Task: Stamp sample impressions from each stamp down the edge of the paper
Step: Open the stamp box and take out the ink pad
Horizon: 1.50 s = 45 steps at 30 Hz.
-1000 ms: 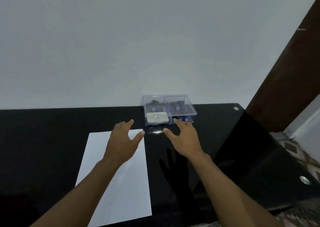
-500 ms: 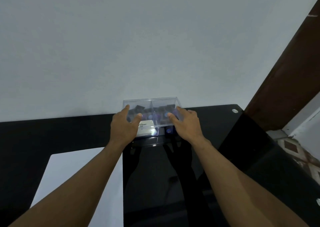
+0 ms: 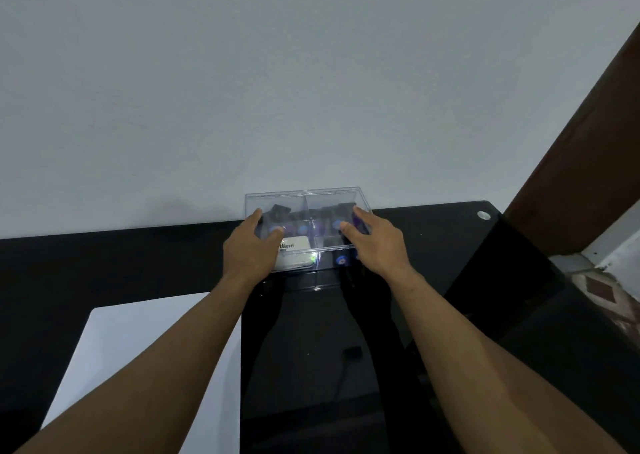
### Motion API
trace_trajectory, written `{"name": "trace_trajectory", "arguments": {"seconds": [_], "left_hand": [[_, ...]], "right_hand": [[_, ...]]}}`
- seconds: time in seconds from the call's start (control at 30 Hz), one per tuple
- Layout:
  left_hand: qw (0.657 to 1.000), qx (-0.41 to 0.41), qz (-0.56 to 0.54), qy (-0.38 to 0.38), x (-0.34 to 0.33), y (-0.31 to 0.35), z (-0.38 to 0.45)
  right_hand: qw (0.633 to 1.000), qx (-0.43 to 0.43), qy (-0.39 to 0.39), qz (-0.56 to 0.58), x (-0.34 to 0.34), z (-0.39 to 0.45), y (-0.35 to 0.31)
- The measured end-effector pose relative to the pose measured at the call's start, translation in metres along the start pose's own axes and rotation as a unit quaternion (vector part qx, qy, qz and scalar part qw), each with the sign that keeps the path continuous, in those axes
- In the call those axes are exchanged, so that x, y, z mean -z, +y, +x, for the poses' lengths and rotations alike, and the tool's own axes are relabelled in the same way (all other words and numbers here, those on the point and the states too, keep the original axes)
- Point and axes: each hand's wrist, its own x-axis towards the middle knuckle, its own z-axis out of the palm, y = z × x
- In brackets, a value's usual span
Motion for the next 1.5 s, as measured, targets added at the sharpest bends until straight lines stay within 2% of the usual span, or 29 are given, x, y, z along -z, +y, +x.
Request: {"name": "trace_trajectory", "arguments": {"seconds": [0.27, 0.63, 0.97, 1.5], "left_hand": [[1.0, -0.008, 0.003, 0.009, 0.008, 0.002, -0.041], [1.0, -0.012, 0.012, 0.008, 0.031, -0.004, -0.16], [0.999, -0.008, 0.033, -0.006, 0.049, -0.036, -0.246], [0.999, -0.017, 0.01, -0.027, 0.052, -0.038, -0.291]], "right_hand": [[1.0, -0.015, 0.017, 0.014, 0.016, -0.045, -0.007], [0.999, -0.028, 0.029, 0.022, 0.042, -0.161, -0.006], [0.998, -0.034, 0.031, 0.029, 0.047, -0.262, -0.002], [0.997, -0.058, 0.048, 0.033, 0.055, -0.304, 0.007]]}}
